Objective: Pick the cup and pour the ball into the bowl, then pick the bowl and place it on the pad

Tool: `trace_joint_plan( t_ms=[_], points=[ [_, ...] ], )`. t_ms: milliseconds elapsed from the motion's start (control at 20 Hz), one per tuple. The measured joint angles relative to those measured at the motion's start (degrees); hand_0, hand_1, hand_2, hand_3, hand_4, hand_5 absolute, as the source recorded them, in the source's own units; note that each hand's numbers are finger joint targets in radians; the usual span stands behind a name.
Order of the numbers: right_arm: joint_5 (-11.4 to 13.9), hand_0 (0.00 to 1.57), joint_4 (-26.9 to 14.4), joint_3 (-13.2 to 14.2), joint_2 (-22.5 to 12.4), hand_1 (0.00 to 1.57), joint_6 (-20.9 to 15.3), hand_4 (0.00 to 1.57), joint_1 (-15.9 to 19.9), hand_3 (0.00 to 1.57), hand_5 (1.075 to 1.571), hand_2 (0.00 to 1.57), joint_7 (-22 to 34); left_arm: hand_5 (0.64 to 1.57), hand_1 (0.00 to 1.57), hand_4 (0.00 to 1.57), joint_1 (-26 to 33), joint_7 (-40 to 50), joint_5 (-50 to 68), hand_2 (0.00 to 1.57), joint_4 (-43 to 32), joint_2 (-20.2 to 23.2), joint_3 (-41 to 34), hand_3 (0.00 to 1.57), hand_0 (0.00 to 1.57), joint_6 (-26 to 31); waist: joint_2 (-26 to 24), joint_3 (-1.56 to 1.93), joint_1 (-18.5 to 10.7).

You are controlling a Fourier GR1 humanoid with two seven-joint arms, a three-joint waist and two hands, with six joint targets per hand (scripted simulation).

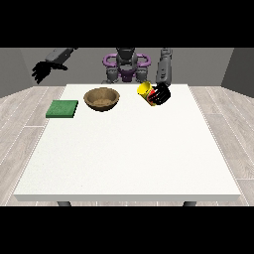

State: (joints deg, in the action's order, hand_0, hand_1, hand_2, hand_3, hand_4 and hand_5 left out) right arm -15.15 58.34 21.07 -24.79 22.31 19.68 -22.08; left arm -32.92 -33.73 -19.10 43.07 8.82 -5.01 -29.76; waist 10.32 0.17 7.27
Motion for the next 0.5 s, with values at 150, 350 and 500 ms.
trace_joint_plan(
  t_ms=[150, 350, 500],
  points=[
    [0.54, 0.00, -4.51, 0.88, -0.85, 0.00, -0.11, 0.00, -0.89, 0.00, 1.560, 0.00, -0.35, 1.571, 1.40, 1.09, -1.07, 6.85, -4.66, 1.57, 1.37, -0.32, 4.38, 1.57, 1.40, 0.33, -4.38, -0.02, -2.91],
    [1.67, 0.00, -9.15, 1.56, -1.93, 0.00, -0.13, 0.00, -2.38, 0.00, 1.558, 0.00, -1.87, 1.567, 1.38, 1.14, -2.23, 15.72, -12.24, 1.57, 2.65, -2.14, 10.39, 1.57, 1.38, -0.97, -8.56, -0.03, -5.97],
    [2.35, 0.00, -11.89, 1.81, -1.66, 0.00, -0.62, 0.00, -3.16, 0.00, 1.560, 0.00, -3.84, 1.567, 1.38, 1.14, -2.82, 21.43, -17.12, 1.57, 3.89, -4.06, 13.74, 1.57, 1.38, -1.66, -9.96, -0.06, -7.67]
  ],
)
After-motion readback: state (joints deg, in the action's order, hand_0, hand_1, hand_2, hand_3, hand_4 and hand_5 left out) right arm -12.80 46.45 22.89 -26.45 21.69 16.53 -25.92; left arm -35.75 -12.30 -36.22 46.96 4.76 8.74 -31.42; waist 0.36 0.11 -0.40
